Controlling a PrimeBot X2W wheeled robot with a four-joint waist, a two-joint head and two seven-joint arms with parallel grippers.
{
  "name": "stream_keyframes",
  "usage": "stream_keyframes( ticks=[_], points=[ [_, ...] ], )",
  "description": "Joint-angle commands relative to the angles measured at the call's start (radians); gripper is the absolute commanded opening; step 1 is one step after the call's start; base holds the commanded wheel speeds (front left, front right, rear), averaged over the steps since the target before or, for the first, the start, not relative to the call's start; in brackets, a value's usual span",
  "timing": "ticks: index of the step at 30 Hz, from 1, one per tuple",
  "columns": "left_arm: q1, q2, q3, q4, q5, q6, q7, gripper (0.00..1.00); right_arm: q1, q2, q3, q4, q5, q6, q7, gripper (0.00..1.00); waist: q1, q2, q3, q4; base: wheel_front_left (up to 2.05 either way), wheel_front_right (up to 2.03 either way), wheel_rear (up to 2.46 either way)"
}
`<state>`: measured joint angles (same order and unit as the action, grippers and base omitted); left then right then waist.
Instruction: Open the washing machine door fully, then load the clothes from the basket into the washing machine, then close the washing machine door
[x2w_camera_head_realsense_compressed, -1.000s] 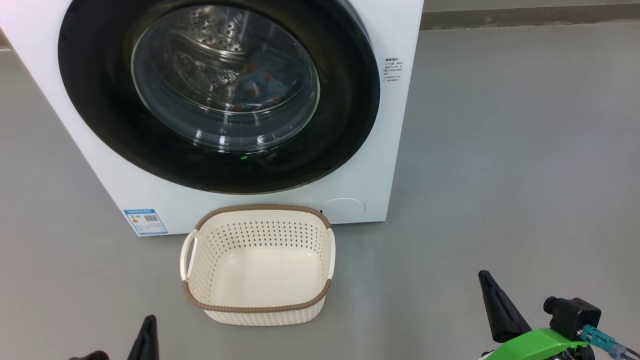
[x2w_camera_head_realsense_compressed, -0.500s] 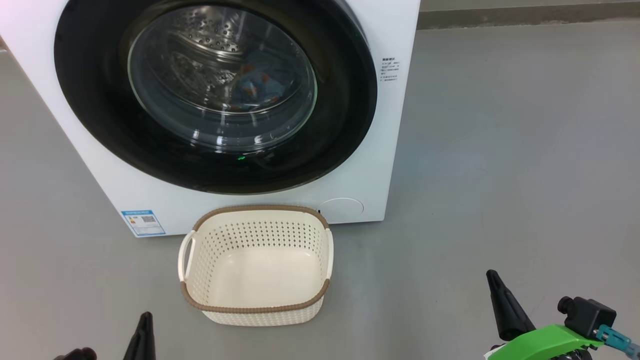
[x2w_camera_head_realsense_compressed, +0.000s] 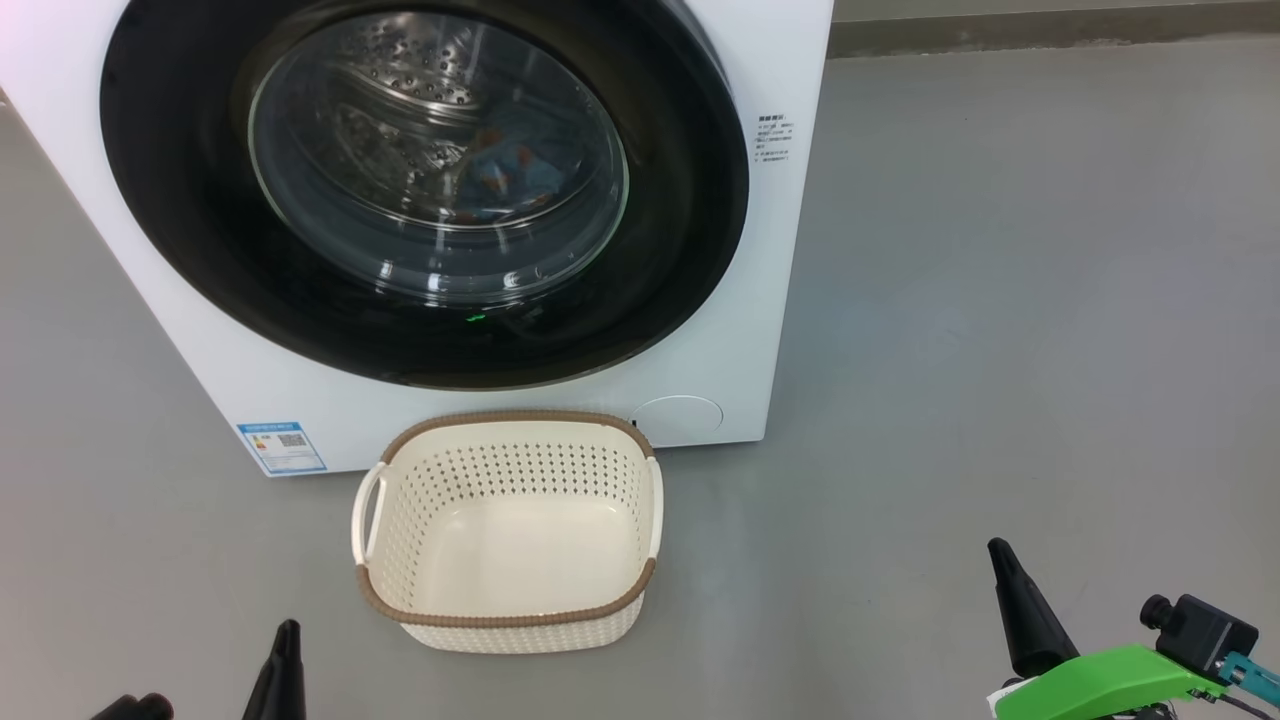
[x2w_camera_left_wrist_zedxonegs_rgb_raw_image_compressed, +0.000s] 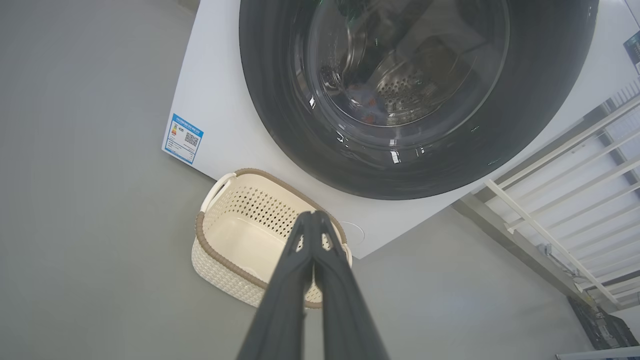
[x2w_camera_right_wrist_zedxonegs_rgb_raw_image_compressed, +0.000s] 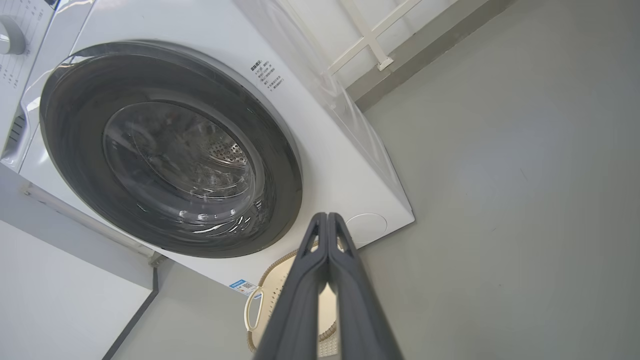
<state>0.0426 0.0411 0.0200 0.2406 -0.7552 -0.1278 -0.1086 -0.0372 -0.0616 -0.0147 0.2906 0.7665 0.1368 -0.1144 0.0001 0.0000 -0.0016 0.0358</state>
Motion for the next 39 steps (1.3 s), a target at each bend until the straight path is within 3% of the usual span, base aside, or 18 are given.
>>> stream_keyframes(
  ticks=[1,39],
  points=[
    [-0.050,0.011,0.023,-0.020,-0.033,-0.001,0.007,0.00,-0.039,0.000,0.001,-0.030,0.042,-0.003,0.009,0.00,-0.0001,0.0000,0.000,-0.001,0.00,0.00,0.00],
    [-0.101,0.010,0.059,-0.007,-0.447,-0.002,0.116,0.00,-0.055,0.005,-0.049,-0.038,0.447,-0.004,0.119,0.00,-0.0001,0.0000,0.002,-0.018,0.00,0.00,0.00]
  ],
)
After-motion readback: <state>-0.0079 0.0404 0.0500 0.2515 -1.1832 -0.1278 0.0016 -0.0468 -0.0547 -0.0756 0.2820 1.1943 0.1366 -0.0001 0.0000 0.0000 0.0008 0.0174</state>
